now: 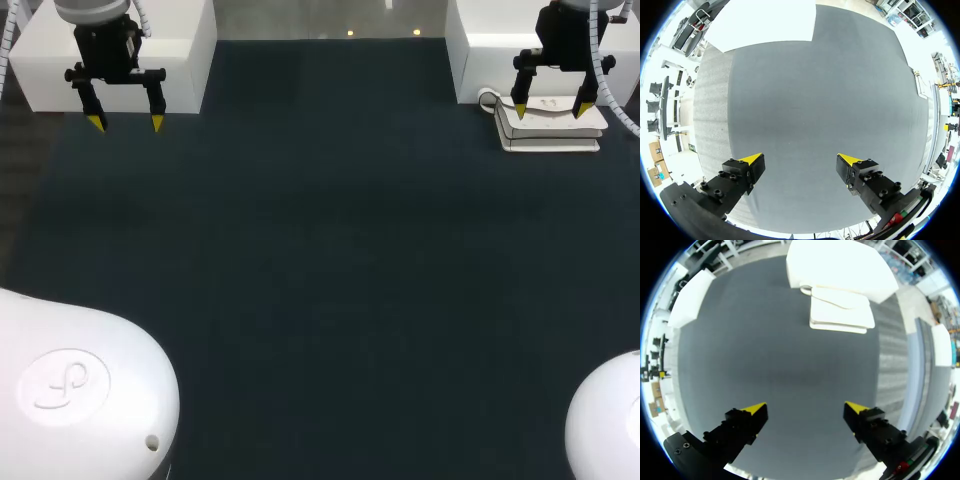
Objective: Pick up the bag, open it, inspect its contents, close it, and place it on the opposite side
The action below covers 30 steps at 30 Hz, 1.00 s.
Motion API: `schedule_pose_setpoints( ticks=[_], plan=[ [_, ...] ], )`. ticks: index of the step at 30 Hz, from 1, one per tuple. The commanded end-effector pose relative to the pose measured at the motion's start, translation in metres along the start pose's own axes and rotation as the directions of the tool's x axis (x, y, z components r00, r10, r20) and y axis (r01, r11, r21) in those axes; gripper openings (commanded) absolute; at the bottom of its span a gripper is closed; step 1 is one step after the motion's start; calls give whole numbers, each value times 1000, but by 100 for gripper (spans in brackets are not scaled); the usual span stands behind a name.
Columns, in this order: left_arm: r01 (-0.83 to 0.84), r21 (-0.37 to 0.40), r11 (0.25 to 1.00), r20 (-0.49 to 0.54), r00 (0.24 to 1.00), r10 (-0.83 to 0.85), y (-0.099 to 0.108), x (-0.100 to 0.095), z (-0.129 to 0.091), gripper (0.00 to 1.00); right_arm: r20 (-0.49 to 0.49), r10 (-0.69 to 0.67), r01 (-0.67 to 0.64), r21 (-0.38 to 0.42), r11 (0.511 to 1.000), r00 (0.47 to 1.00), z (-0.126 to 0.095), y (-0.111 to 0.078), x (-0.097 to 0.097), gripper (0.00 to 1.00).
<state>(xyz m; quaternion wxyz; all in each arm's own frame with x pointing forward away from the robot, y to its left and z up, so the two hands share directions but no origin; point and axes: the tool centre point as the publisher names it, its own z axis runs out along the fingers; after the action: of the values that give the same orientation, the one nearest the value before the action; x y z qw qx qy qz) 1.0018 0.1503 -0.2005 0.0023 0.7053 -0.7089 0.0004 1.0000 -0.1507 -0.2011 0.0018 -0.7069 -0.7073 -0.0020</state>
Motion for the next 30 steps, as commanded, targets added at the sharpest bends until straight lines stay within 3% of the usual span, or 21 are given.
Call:
schedule_pose_setpoints(
  ticks=[1,6,11,15,22,26,30],
  plan=[
    [-103,20,994,-44,994,104,1,4,2,100,-16,4,-4,11,1000,1000,3,0,-6,100],
    [-287,81,954,-116,948,295,2,9,8,100,-31,15,-14,25,1000,999,10,3,-25,100],
    [-509,175,843,-155,831,535,6,13,13,100,-76,32,-29,40,999,997,18,12,-50,100],
    [-680,266,684,-171,665,727,7,14,20,100,-124,50,-44,51,998,991,26,22,-67,100],
    [-842,422,336,-53,347,936,15,16,29,100,-218,72,-61,57,997,973,41,37,-91,100],
    [-864,463,196,-17,212,977,16,19,34,100,-247,81,-71,49,996,966,46,47,-101,100],
    [-865,490,106,-17,112,994,11,19,40,100,-269,90,-79,53,996,959,54,56,-112,100]
  ],
)
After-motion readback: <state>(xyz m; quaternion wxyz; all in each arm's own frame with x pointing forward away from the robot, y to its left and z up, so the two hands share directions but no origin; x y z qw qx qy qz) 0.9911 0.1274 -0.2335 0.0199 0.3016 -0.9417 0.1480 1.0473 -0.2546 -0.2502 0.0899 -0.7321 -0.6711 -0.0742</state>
